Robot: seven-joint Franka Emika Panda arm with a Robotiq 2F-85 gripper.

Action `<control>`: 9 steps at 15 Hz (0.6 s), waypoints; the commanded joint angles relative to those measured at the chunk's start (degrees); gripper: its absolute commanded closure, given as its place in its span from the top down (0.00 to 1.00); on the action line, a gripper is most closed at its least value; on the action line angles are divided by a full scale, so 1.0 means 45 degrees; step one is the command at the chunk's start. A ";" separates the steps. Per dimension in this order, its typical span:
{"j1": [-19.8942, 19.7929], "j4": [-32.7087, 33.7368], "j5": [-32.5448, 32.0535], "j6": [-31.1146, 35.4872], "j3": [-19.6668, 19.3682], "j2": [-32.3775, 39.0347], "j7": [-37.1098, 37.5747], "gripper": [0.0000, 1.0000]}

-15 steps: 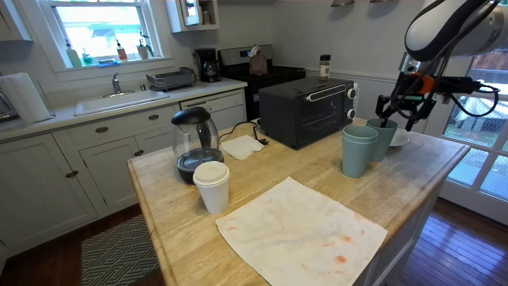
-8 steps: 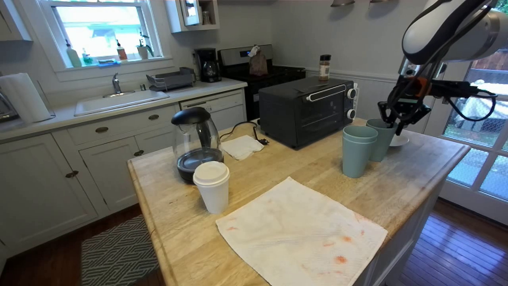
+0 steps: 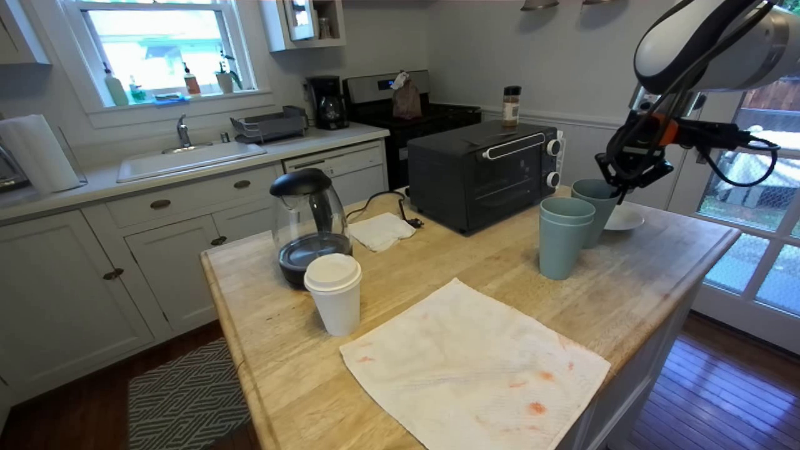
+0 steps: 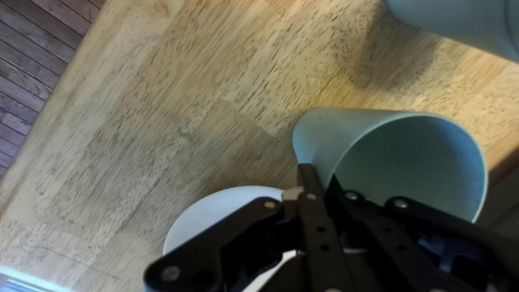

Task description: Stack the three green cups together

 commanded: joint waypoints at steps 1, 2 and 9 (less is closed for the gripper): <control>-0.0159 0.0081 0.0715 -0.0309 0.0053 -0.0814 -0.0559 0.01; -0.0133 0.0059 0.0687 -0.0404 0.0014 -0.1118 -0.0497 0.01; -0.0004 -0.0125 0.0564 -0.2146 0.0104 -0.3826 -0.1041 0.01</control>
